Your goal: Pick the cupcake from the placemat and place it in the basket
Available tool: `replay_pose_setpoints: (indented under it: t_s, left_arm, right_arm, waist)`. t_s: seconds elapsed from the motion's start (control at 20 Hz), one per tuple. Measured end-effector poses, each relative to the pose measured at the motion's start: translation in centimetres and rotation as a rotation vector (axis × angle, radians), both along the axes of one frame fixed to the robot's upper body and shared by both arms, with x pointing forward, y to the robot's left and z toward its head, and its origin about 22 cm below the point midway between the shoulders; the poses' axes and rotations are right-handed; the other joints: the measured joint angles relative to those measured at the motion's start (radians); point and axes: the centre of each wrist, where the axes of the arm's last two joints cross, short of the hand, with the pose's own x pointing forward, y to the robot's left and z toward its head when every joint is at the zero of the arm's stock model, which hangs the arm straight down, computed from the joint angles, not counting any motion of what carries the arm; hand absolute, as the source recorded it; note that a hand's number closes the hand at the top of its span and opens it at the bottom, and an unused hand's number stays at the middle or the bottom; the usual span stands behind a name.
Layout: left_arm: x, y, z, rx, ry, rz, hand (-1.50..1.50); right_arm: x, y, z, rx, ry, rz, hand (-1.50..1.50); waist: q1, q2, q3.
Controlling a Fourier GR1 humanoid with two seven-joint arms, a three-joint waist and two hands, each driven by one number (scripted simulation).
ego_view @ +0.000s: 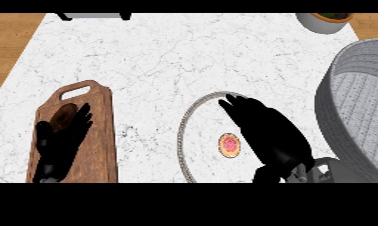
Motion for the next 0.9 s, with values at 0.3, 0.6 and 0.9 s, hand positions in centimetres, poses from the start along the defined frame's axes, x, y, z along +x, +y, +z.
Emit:
replay_pose_setpoints:
  t_s: [0.3,0.6,0.9]
  left_arm:
    - [0.1,0.2,0.3,0.006,0.016,0.003,0.0]
    - [-0.1,-0.3,0.1,0.009,0.007,-0.002,0.0]
    - [0.1,-0.2,-0.1,0.001,0.023,0.002,0.0]
  right_arm:
    - [-0.1,0.7,-1.8,-0.005,-0.01,-0.019,-1.5]
    - [0.7,0.9,-3.4,0.01,-0.024,-0.037,-1.5]
    - [0.7,1.4,-4.7,0.006,-0.022,-0.026,-1.5]
  waist:
    - [0.001,0.0,0.0]
    - [0.002,0.0,0.0]
    - [0.001,-0.001,0.002]
